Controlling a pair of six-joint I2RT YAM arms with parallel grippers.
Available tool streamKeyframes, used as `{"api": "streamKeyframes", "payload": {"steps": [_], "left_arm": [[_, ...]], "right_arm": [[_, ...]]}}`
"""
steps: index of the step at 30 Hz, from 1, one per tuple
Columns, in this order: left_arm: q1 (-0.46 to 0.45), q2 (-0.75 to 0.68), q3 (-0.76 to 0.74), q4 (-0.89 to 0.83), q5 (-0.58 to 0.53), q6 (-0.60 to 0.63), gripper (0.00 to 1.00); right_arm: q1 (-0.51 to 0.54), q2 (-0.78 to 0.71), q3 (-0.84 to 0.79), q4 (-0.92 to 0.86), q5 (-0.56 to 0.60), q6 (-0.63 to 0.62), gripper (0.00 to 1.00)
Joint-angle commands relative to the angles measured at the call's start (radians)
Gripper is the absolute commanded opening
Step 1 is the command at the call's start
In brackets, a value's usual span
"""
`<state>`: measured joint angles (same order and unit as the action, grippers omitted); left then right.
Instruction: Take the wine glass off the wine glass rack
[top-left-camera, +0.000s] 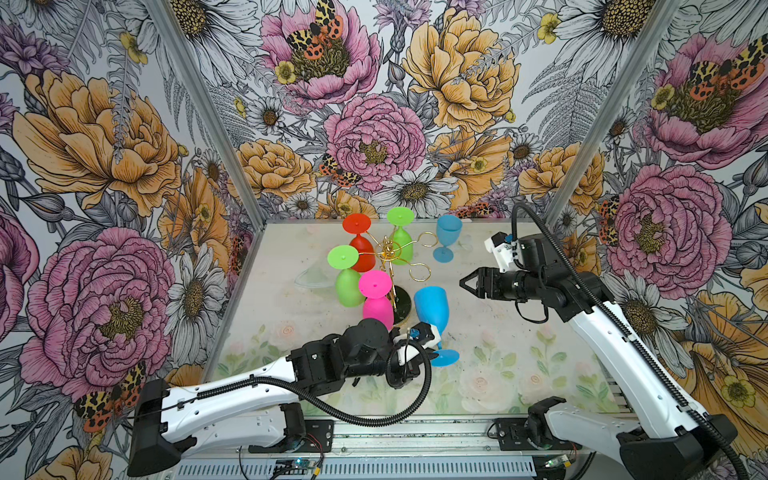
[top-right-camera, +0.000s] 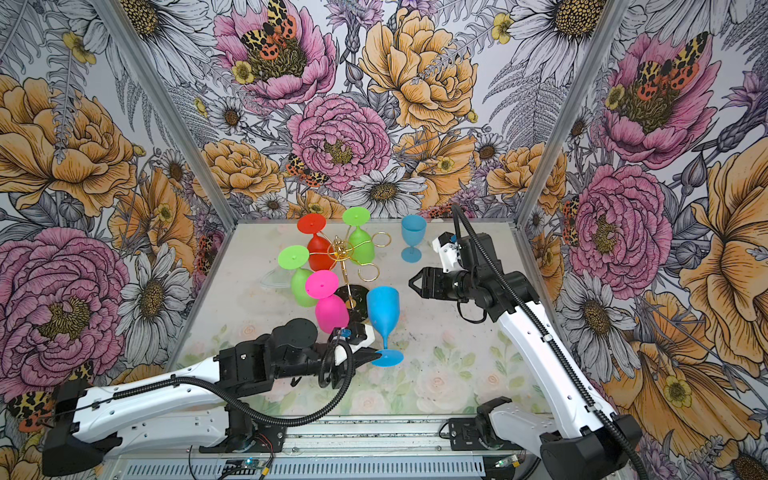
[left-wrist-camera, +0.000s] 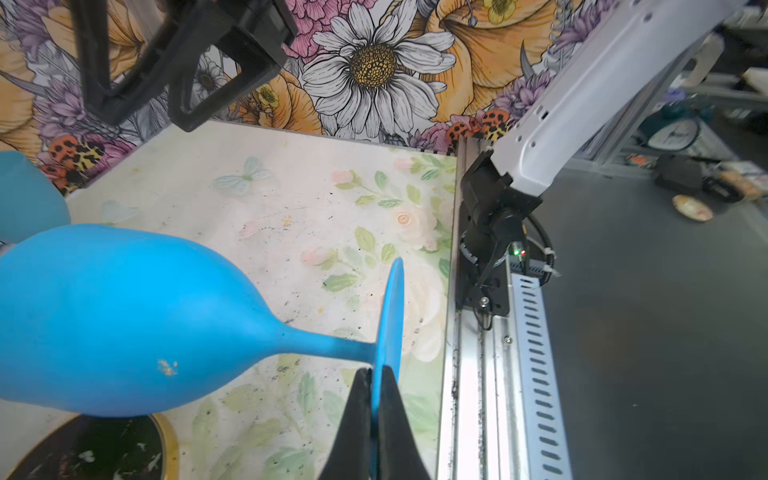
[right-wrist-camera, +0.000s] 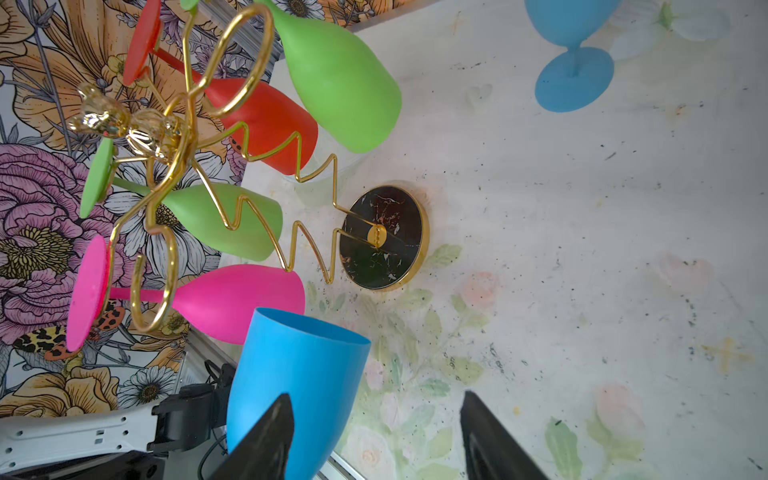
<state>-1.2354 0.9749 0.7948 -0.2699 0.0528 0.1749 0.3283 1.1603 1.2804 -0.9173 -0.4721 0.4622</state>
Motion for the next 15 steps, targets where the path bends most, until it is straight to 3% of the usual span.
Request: {"api": "streamKeyframes", "payload": {"steps": [1,5,15], "left_arm": [[-0.041,-0.002,-0.028,-0.002,-0.177,0.217,0.0],[-0.081,0.016,-0.037,-0.003,-0.255,0.328,0.0],[-0.236,0.142,-0.074,0.023,-0.596,0.611,0.0]], "right_arm": [[-0.003,0.033,0.056,0.0,-0.072,-0.003,0.65],[-0.002,0.074,0.082,0.0,-0.104,-0.003,0.65],[0.01,0.124,0.088,-0.002,-0.18,-0.028,0.65]]}}
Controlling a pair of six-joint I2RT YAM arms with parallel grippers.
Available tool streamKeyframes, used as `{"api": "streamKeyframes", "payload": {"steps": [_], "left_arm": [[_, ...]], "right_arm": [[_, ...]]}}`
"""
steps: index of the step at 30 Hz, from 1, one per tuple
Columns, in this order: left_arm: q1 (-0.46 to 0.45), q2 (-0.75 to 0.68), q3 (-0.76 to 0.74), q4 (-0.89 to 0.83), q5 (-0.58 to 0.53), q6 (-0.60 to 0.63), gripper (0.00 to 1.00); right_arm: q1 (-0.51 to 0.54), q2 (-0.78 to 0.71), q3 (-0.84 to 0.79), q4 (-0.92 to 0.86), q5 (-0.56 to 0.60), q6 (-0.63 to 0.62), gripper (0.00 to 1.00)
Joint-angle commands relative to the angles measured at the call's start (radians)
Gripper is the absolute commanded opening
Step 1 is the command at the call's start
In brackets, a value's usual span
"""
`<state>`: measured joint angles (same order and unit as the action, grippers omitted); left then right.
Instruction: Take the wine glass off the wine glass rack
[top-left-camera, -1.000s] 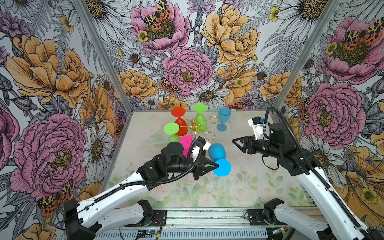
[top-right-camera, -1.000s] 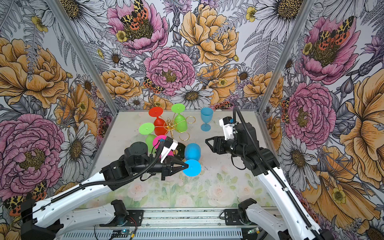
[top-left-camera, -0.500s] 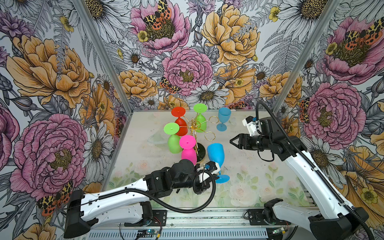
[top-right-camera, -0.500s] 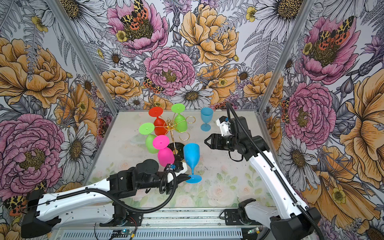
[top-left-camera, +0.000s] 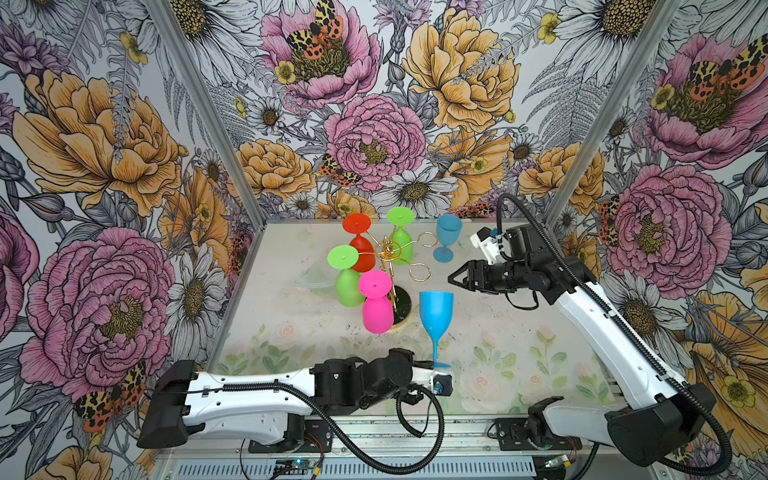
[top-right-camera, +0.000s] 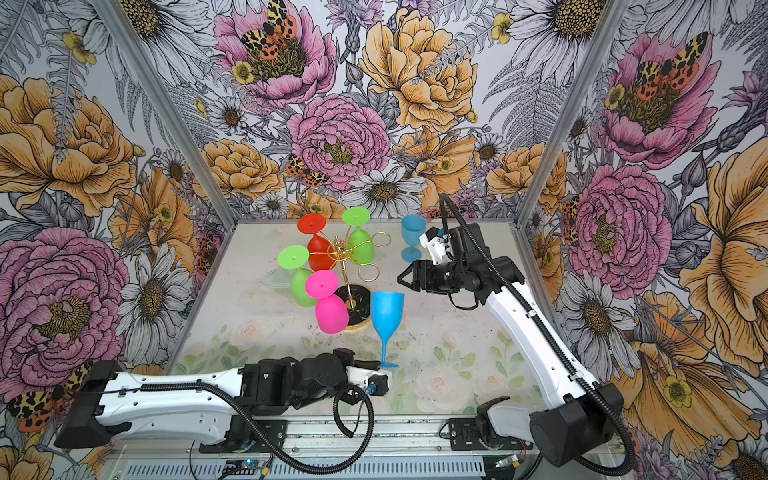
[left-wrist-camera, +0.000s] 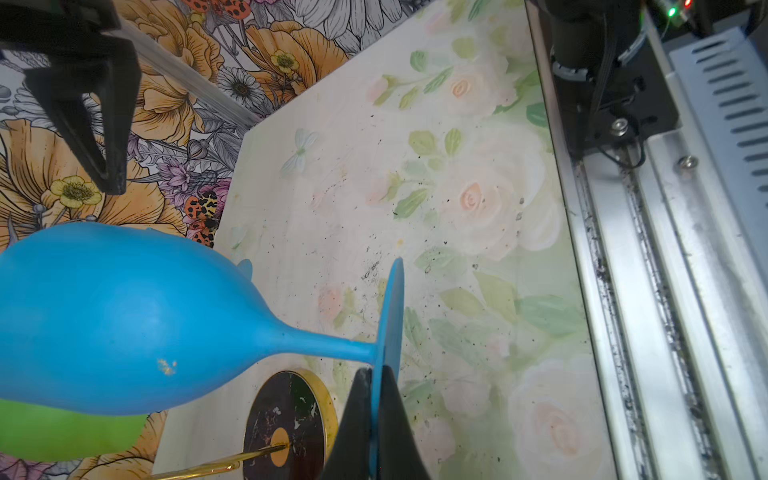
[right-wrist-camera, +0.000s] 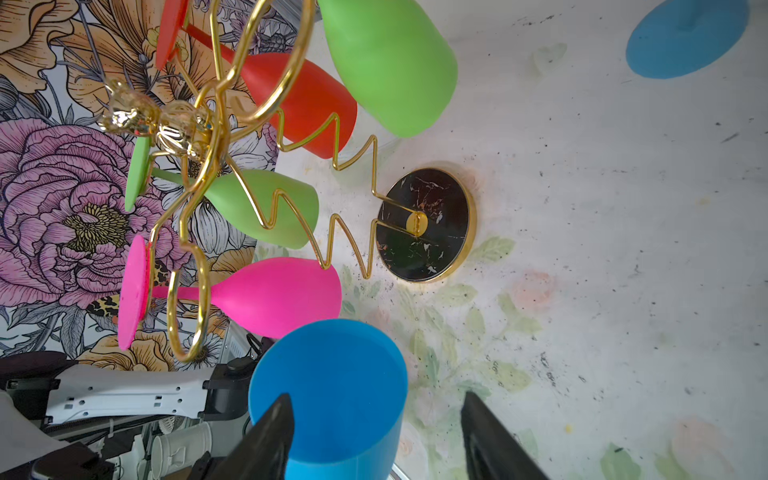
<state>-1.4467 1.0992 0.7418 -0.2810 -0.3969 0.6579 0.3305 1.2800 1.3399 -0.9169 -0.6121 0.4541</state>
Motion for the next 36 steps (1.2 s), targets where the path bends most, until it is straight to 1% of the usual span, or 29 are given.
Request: {"api": "streamKeyframes", "payload": {"steps": [1,4,6,10,16,20,36], "left_arm": [[-0.038,0.024,-0.036,0.06,-0.167,0.154,0.0],[-0.063,0.024,-0.076,0.14,-0.21,0.21,0.0],[-0.066,0.024,-0.078,0.15,-0.228,0.214,0.0],[-0.069,0.022,-0.082,0.149,-0.259,0.239,0.0],[-0.075,0.031,-0.092,0.15,-0.315,0.286,0.0],[-0.075,0.031,-0.104,0.162,-0.341,0.326,0.0],[-0.077,0.074,-0.137,0.262,-0.42,0.469,0.0]], "right_arm": [[0.007,0.007,0.029,-0.002,-0.047,-0.021,0.64],[0.009,0.013,0.024,-0.006,-0.072,-0.03,0.63],[0.011,0.016,0.017,-0.019,-0.068,-0.045,0.62],[0.01,0.019,0.004,-0.045,-0.018,-0.073,0.62],[0.012,0.032,-0.013,-0.054,-0.023,-0.087,0.61],[0.017,0.042,-0.015,-0.055,-0.045,-0.095,0.56],[0.027,0.093,-0.019,-0.057,-0.115,-0.119,0.28]]}}
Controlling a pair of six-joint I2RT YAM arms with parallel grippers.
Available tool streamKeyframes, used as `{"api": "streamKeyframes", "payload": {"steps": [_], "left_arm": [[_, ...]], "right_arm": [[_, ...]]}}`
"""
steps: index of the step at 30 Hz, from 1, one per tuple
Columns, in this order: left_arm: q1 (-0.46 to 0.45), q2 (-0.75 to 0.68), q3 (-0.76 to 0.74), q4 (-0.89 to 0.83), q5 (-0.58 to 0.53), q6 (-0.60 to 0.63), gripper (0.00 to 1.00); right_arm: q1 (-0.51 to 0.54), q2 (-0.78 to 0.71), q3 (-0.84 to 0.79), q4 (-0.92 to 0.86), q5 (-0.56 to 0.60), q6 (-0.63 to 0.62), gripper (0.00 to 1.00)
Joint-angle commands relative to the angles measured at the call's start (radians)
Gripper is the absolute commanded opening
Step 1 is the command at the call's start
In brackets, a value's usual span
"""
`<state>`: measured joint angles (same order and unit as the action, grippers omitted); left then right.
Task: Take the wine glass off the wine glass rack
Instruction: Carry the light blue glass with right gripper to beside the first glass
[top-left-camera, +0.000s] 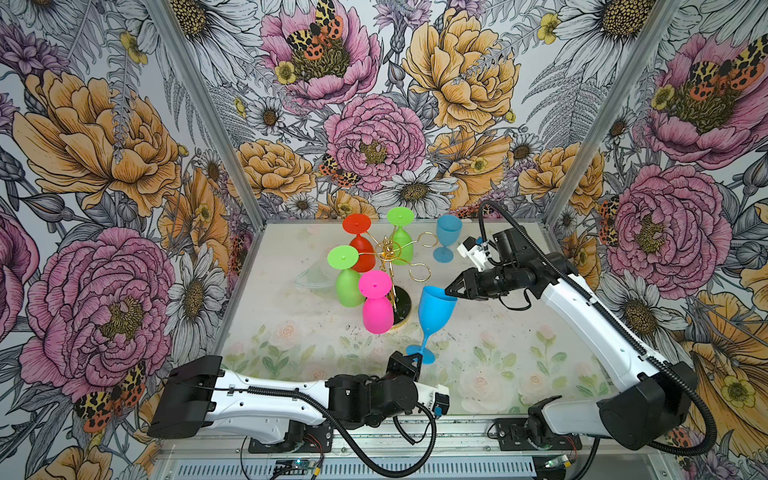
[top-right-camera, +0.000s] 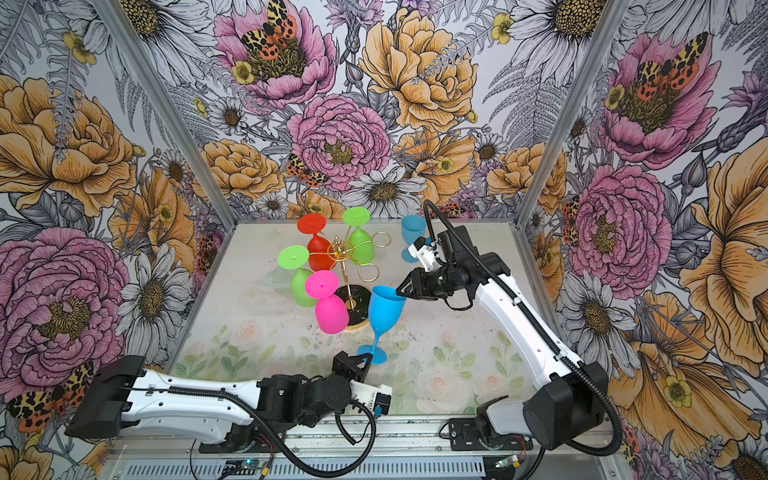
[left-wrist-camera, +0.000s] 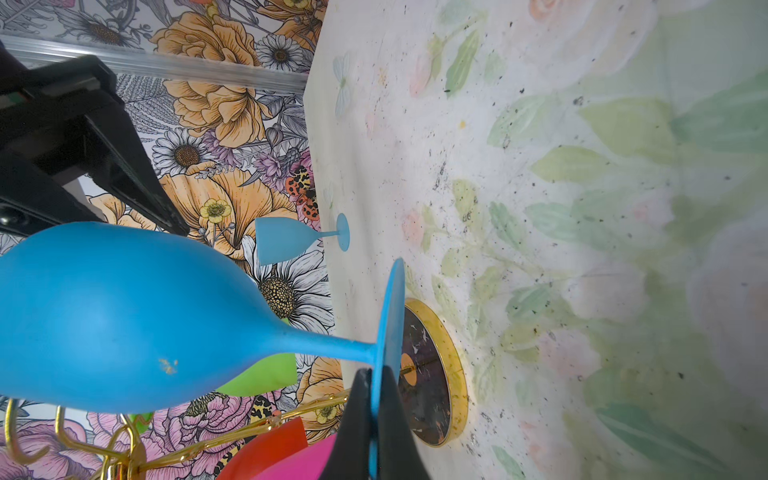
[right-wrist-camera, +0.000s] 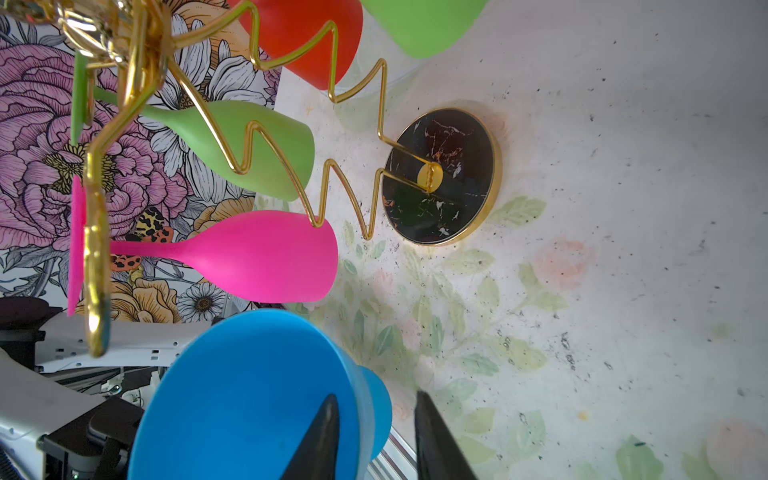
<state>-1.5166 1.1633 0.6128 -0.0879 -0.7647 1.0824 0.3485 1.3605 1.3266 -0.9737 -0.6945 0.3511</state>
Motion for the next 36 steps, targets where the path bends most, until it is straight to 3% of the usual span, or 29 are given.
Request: {"api": "streamKeyframes", "payload": {"steps": [1,13,30,33,36], "left_arm": [[-0.007,0.015,-0.008,0.073,-0.057,0.051,0.0],[-0.009,0.015,-0.018,0.095,-0.059,0.048,0.01],[-0.01,-0.03,-0.064,0.09,-0.025,-0.109,0.38],[-0.01,-0.04,-0.07,0.091,-0.012,-0.146,0.55],[-0.011,-0.046,-0.076,0.091,-0.001,-0.18,0.63]], "right_arm": [[0.012,0.015,-0.005,0.0,-0.036,-0.018,0.27],[0.013,0.016,-0.012,0.001,-0.013,-0.031,0.03],[-0.009,-0.003,0.031,0.002,0.13,-0.039,0.0],[-0.011,-0.006,0.041,0.003,0.175,-0.045,0.0],[-0.015,-0.01,0.053,0.004,0.222,-0.052,0.0]]}}
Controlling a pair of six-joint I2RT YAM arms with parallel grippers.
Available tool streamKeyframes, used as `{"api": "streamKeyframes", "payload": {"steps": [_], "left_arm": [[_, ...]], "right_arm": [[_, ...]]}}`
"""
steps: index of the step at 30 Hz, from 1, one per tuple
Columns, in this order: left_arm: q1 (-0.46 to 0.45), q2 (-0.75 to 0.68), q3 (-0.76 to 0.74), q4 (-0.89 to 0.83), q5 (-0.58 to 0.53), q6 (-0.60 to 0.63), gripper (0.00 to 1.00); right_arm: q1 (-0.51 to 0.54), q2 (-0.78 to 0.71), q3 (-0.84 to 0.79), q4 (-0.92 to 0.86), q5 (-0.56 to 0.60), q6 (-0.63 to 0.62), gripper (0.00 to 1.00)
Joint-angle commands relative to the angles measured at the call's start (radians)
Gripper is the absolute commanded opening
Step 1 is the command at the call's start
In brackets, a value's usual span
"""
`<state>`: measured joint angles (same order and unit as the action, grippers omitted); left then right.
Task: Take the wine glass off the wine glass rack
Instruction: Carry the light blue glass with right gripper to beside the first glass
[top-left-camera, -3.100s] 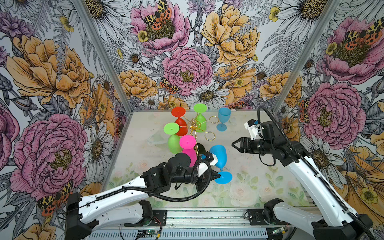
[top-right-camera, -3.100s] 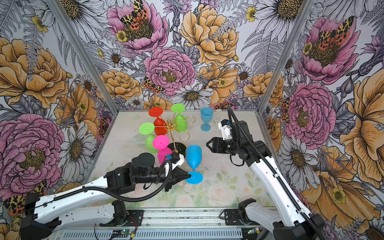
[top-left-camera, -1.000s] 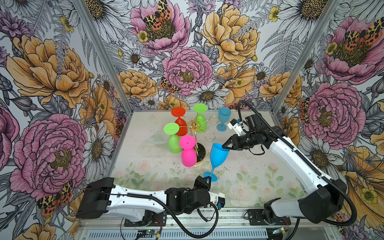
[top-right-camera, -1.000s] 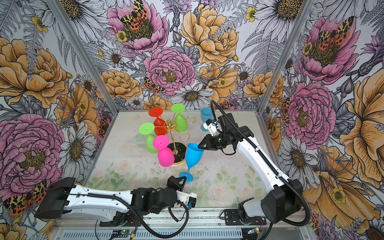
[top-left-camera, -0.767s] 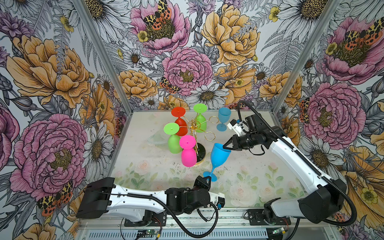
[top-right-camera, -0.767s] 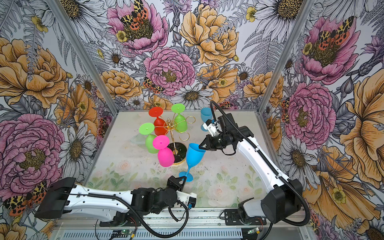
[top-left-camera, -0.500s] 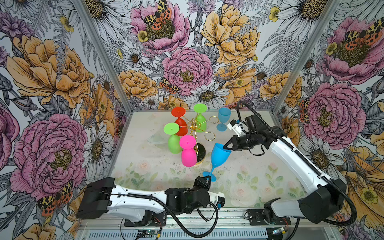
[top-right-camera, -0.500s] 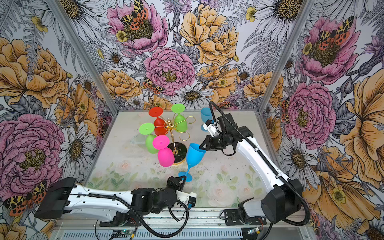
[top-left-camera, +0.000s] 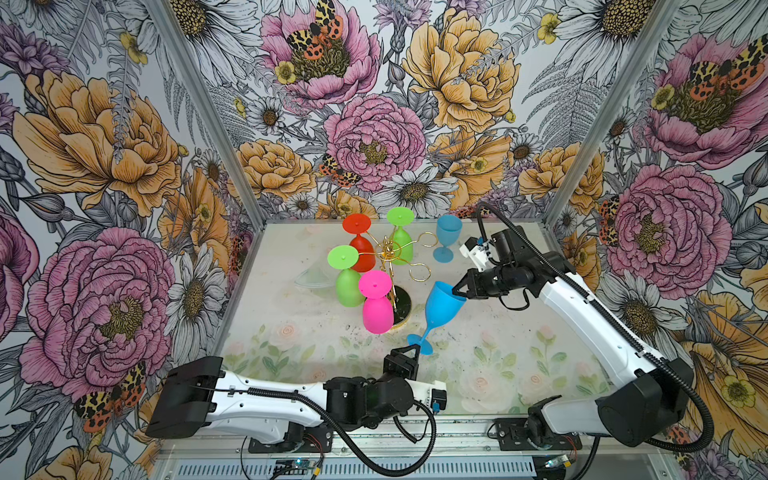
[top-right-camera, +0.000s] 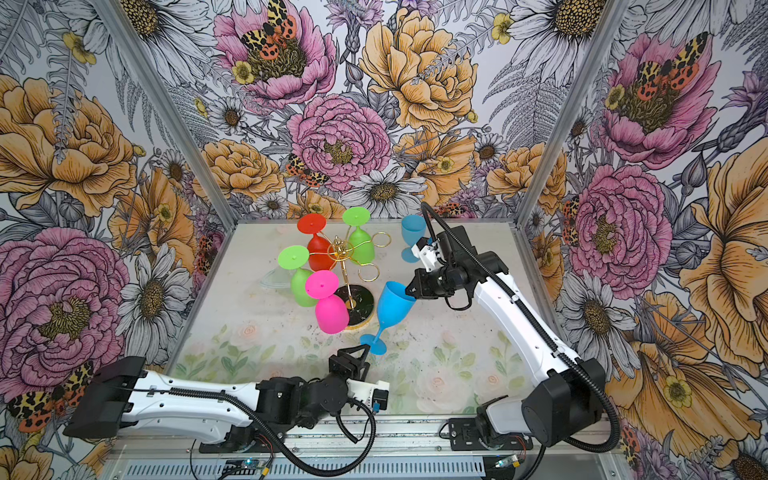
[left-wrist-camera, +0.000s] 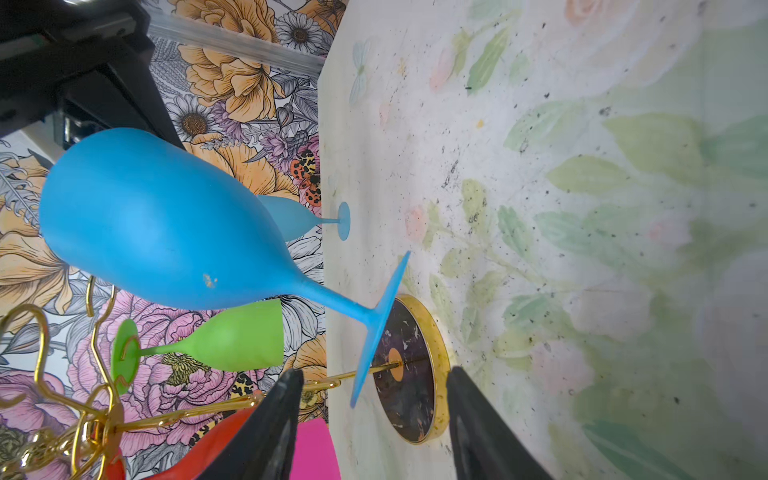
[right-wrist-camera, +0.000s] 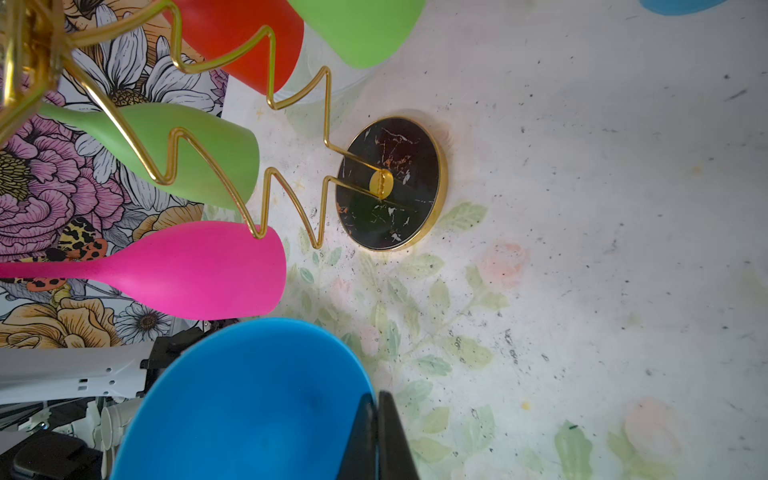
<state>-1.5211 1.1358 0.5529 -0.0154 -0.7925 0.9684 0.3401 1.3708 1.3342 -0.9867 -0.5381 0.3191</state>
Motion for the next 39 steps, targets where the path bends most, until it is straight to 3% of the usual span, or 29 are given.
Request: {"api": "streamKeyframes", "payload": {"steps": [1,10,14,20,23,30,39], "left_arm": [[-0.007,-0.023,-0.014,0.019,0.029,-0.082,0.66],[0.015,-0.156,0.003,-0.041,0.019,-0.364,0.86],[0.032,-0.217,0.051,-0.185,-0.015,-0.567,0.88],[0.077,-0.283,0.104,-0.367,0.104,-0.752,0.89],[0.154,-0.313,0.135,-0.441,0.203,-0.858,0.89],[0.187,-0.409,0.142,-0.482,0.279,-0.932,0.91],[0.314,-0.502,0.175,-0.58,0.43,-1.05,0.92]], "right_arm": [[-0.008,-0.021,0.049,0.016,0.081,-0.022,0.0],[-0.027,-0.015,0.065,0.019,0.362,-0.051,0.0],[-0.037,0.002,0.078,0.028,0.502,-0.064,0.0],[-0.068,0.045,0.091,0.099,0.657,-0.071,0.0],[-0.089,0.077,0.097,0.143,0.711,-0.069,0.0],[-0.15,0.175,0.141,0.238,0.759,-0.075,0.0],[-0.177,0.342,0.301,0.285,0.811,-0.121,0.0]]}}
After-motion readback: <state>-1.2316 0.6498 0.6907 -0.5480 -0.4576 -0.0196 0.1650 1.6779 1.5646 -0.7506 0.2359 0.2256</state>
